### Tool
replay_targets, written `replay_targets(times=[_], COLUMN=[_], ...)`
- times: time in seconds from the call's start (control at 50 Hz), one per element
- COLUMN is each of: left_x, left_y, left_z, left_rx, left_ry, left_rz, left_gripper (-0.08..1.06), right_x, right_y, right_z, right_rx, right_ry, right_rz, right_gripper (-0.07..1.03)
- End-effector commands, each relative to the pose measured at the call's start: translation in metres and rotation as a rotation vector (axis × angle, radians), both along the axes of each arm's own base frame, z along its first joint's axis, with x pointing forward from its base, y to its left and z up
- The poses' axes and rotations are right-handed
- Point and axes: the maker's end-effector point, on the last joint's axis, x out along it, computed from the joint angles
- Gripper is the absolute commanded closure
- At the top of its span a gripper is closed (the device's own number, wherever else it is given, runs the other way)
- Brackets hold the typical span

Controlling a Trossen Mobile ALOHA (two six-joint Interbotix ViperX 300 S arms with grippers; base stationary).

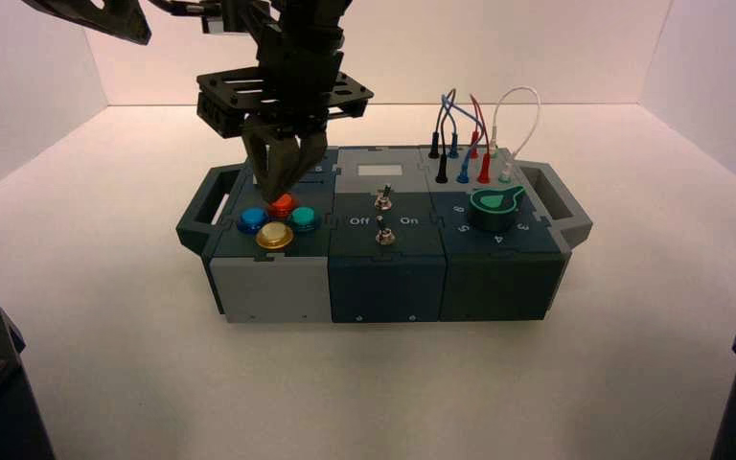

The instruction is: Push the red button with the right gripper.

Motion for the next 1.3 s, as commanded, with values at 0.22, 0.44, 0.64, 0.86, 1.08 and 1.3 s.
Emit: replay_targets(times=[0.22, 0.44, 0.64, 0.86, 1.08, 1.3], left_x=[0.003, 0.003, 0.003, 0.002, 0.002, 0.002], left_y=[-0.002, -0.002, -0.003, -0.003, -0.003, -0.003], left_z=[0.006, 0.005, 0.004, 0.004, 0.005, 0.005], left_rx=[-0.003, -0.003, 0.0, 0.0, -0.001, -0.001], left_ry=[-0.017, -0.012, -0.007, -0.003, -0.006, -0.006], left_rz=[-0.005, -0.007, -0.011, -0.011, -0.011, -0.011], left_gripper=[1.0, 1.0, 1.0, 1.0, 1.0, 1.0], right_x=[0.02, 0.021, 0.022, 0.02, 0.02, 0.021], right_y=[0.0, 0.001, 0.001, -0.001, -0.001, 0.0], right_z=[0.021, 0.018, 0.011, 0.003, 0.001, 0.009], right_rx=[0.043, 0.038, 0.028, 0.017, 0.015, 0.028], right_ry=[-0.038, -0.037, -0.03, -0.024, -0.019, -0.028], right_rz=[-0.03, -0.03, -0.029, -0.03, -0.034, -0.033], right_gripper=[0.99, 0.99, 0.99, 0.99, 0.99, 0.99])
